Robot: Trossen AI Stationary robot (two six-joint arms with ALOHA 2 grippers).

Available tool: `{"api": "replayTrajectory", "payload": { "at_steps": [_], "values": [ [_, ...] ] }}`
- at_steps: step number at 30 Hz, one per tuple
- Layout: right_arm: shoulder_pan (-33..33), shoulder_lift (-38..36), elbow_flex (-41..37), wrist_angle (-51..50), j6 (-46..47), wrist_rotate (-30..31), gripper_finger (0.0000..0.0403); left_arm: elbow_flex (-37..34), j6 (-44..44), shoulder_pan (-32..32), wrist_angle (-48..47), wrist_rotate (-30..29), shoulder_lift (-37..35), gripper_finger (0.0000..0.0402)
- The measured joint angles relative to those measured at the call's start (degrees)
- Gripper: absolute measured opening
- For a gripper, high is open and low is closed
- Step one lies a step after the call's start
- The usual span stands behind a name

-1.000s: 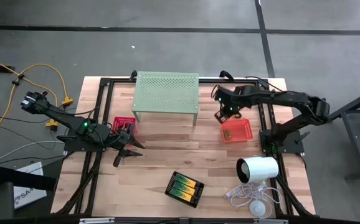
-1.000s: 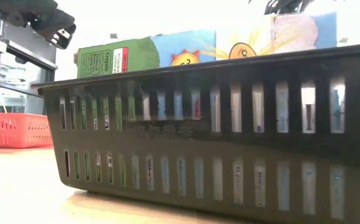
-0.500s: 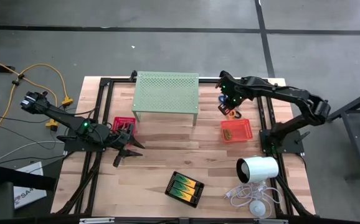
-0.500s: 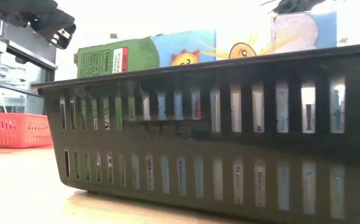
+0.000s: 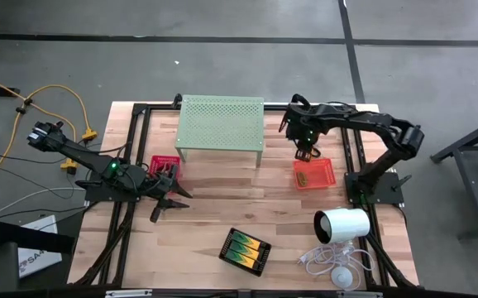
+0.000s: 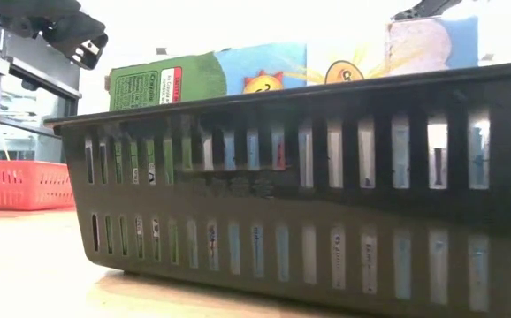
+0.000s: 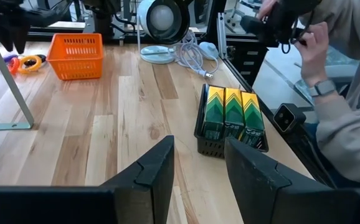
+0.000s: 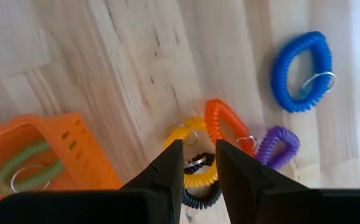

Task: Pick & Place Office Desk Supplies
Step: Put the red spring keychain into the orange bin

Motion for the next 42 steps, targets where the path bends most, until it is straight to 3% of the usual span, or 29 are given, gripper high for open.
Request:
{"api": "replayTrajectory", "payload": {
  "at_steps": [17, 32, 42],
  "values": [
    [-2.04, 1.96, -0.02, 0.45, -7.54, 2.20, 0.0184, 0.00, 0.00, 0.00, 0.00, -0.04, 0.00, 0.0136],
    [-2.75, 8.22, -0.04, 2.65, -9.03, 3.84, 0.0172, 0.00, 0.00, 0.01, 0.00, -0.29, 0.00, 0.0136],
    [-2.75, 8.35, -0.04, 2.77, -8.54, 4.59, 0.0152, 0.00, 0.00, 0.02, -0.02, -0.27, 0.00, 0.0136]
  ]
}}
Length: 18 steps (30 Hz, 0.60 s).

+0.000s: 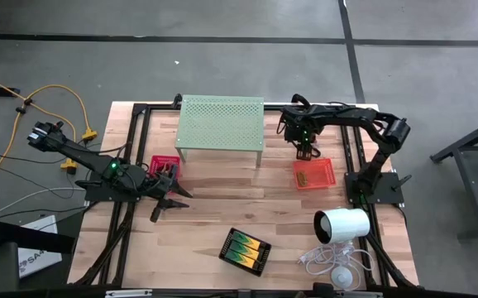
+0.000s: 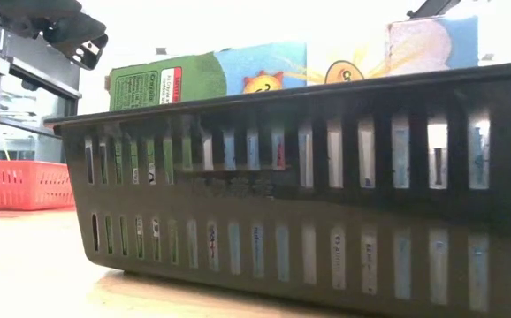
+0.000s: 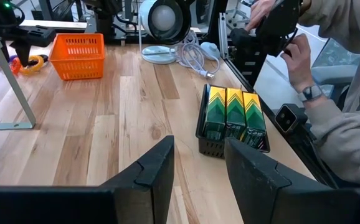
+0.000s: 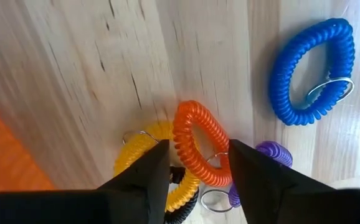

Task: Pick & Place Office Desk Supplies
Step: Put the red spring keychain into the orange bin

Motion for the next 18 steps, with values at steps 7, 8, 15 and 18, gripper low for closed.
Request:
{"api": "replayTrajectory", "payload": {
  "at_steps": [7, 8, 15, 18],
  "values": [
    [0.00, 0.00, 0.00, 0.02, 0.59, -0.03, 0.0100, 0.00, 0.00, 0.01, 0.00, 0.01, 0.00, 0.0136],
    [0.00, 0.00, 0.00, 0.02, 0.57, -0.03, 0.0093, 0.00, 0.00, -0.01, 0.00, 0.01, -0.01, 0.0136],
    [0.00, -0.01, 0.00, 0.04, 0.68, -0.04, 0.0049, 0.00, 0.00, -0.01, 0.00, 0.03, -0.02, 0.0136],
    [0.00, 0.00, 0.00, 0.03, 1.46, -0.04, 0.0030, 0.00, 0.00, -0.01, 0.02, 0.05, -0.02, 0.0136]
  ]
}}
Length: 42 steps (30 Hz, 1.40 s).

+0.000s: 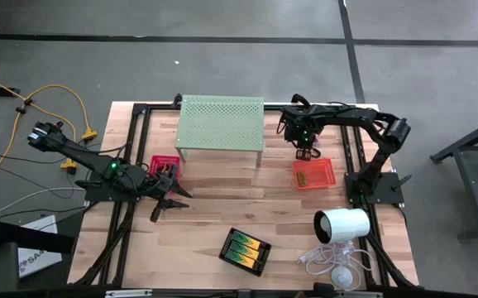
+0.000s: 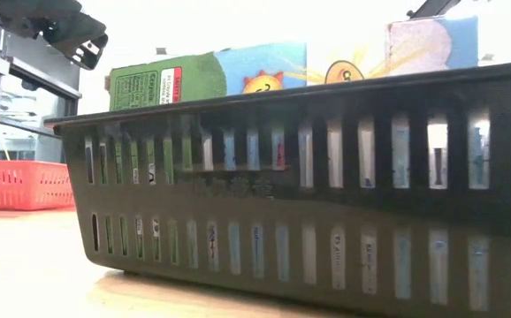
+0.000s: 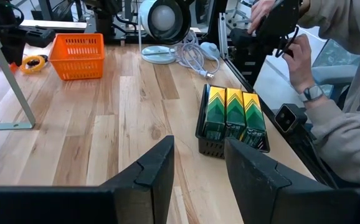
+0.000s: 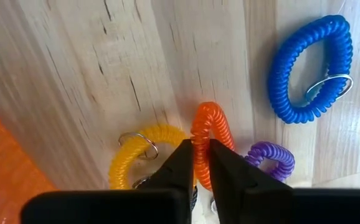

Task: Pick & Place Office Desk Supplies
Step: Put the red spring keychain into the orange bin

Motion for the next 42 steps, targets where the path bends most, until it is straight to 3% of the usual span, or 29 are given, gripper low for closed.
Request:
{"api": "replayTrajectory", "payload": {
  "at_steps": [5, 16, 31, 42],
  "values": [
    [0.00, 0.00, 0.00, -0.01, 0.20, 0.00, 0.0009, 0.00, 0.00, 0.00, 0.00, 0.02, 0.02, 0.0136],
    [0.17, -0.90, 0.11, -0.83, 3.31, 0.17, 0.0006, 0.00, 0.00, 0.00, 0.00, 0.22, 0.02, 0.0136],
    [4.82, -14.11, 2.82, -2.50, 7.10, 1.77, 0.0006, 0.00, 0.00, 0.00, 0.00, 0.15, 0.01, 0.0136],
    [10.89, -17.77, 2.82, -9.23, 16.79, 1.25, 0.0007, 0.00, 0.00, 0.00, -0.02, -0.07, 0.02, 0.0136]
  ]
}}
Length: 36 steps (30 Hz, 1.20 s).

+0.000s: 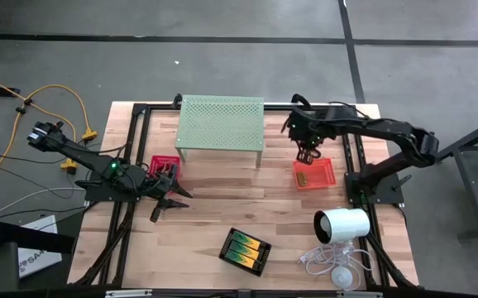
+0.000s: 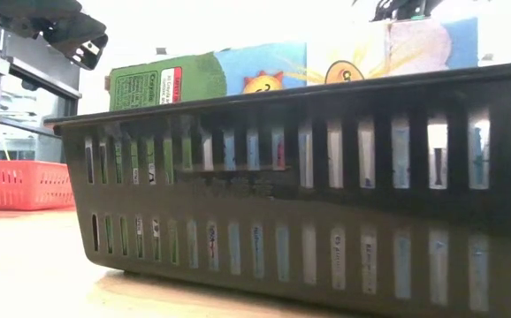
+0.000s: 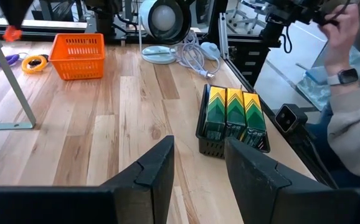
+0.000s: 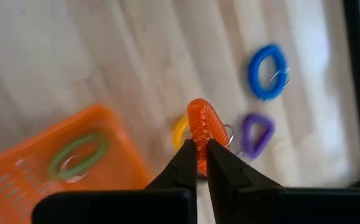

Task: Pick & Place Office Desk Supplies
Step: Put the red spring keychain into the orange bin

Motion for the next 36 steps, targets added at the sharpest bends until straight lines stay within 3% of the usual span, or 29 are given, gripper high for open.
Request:
{"api": "replayTrajectory", "payload": {
  "at_steps": [12, 19, 36],
  "values": [
    [14.89, -4.00, 0.00, -10.53, 22.30, -3.22, 0.0008, 0.00, 0.00, 0.02, 0.02, 0.02, 0.00, 0.0136],
    [21.83, -4.04, -0.02, -12.06, 29.95, -3.22, 0.0009, 0.00, 0.00, 0.00, 0.02, 0.05, -0.02, 0.0136],
    [19.98, -3.95, -0.04, -11.84, 33.79, -4.74, 0.0009, 0.00, 0.00, 0.01, 0.01, 0.31, -0.01, 0.0136]
  ]
}}
